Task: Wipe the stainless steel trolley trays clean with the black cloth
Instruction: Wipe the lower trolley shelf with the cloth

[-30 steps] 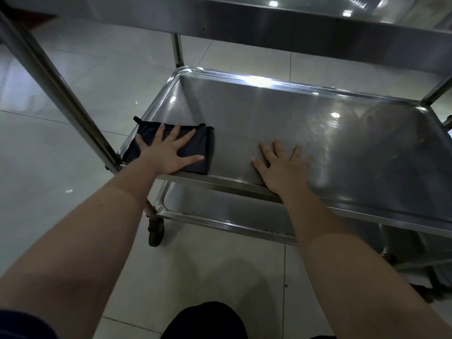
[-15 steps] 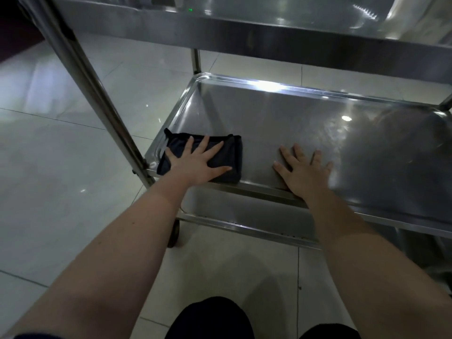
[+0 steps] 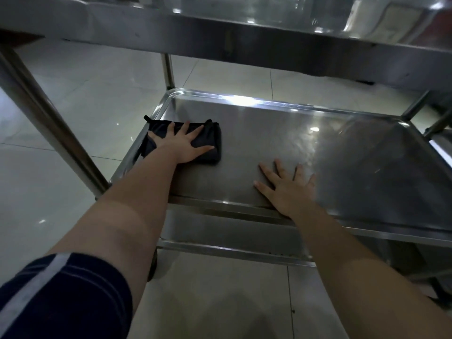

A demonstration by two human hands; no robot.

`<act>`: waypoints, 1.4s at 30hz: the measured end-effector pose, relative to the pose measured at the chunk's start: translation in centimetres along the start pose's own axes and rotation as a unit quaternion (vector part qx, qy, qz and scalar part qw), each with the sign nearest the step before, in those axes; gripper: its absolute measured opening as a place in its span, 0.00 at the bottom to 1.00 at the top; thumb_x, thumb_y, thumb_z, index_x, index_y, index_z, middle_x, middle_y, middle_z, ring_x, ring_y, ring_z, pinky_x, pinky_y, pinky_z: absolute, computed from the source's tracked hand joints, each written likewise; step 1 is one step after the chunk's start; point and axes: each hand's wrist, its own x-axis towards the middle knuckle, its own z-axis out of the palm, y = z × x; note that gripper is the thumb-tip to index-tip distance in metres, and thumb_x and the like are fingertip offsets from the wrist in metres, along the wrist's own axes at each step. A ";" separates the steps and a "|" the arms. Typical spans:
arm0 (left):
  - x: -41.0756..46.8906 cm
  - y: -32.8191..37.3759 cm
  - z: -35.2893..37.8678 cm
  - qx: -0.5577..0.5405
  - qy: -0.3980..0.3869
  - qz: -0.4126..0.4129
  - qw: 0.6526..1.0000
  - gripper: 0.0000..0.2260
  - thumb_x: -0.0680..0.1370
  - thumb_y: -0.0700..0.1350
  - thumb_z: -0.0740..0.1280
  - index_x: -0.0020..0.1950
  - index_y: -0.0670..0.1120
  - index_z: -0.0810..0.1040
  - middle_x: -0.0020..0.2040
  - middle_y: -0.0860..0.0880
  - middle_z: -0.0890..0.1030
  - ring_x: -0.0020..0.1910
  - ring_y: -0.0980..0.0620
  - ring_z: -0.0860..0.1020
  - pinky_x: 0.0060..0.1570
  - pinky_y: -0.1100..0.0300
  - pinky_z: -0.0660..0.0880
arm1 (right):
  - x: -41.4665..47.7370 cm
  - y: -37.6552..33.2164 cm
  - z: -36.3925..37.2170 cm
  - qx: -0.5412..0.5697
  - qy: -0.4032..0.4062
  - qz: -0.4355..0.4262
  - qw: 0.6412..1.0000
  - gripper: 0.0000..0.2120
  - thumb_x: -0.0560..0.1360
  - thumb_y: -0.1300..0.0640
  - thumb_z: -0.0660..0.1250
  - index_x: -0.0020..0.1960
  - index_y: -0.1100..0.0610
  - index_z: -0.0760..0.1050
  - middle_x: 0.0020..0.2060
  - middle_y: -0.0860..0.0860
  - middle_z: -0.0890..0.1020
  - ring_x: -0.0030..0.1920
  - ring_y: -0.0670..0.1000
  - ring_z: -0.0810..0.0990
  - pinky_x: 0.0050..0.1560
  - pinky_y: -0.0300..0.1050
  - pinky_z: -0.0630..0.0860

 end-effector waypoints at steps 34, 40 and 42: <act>-12.8 1.3 3.1 0.000 -0.023 -0.052 0.998 0.44 0.57 0.84 0.40 0.72 0.75 0.37 0.79 0.59 0.37 0.78 0.45 0.37 0.67 0.25 0.40 | -5.0 11.9 0.1 0.040 -0.010 0.053 0.998 0.29 0.76 0.28 0.43 0.75 0.31 0.43 0.79 0.40 0.44 0.77 0.66 0.43 0.71 0.70 0.39; -12.6 14.8 5.0 0.005 -0.005 0.035 0.999 0.39 0.64 0.83 0.43 0.73 0.74 0.38 0.80 0.57 0.38 0.77 0.38 0.37 0.61 0.21 0.36 | -4.9 11.7 0.5 0.064 -0.006 0.047 0.997 0.29 0.76 0.28 0.42 0.75 0.31 0.42 0.79 0.41 0.43 0.77 0.66 0.40 0.70 0.70 0.36; -12.6 18.3 5.7 0.020 -0.001 0.056 0.998 0.39 0.66 0.82 0.44 0.74 0.73 0.38 0.80 0.57 0.37 0.77 0.38 0.37 0.59 0.20 0.35 | -5.0 11.8 0.5 0.064 -0.007 0.046 0.997 0.30 0.76 0.27 0.41 0.76 0.31 0.41 0.79 0.41 0.42 0.77 0.65 0.39 0.71 0.69 0.36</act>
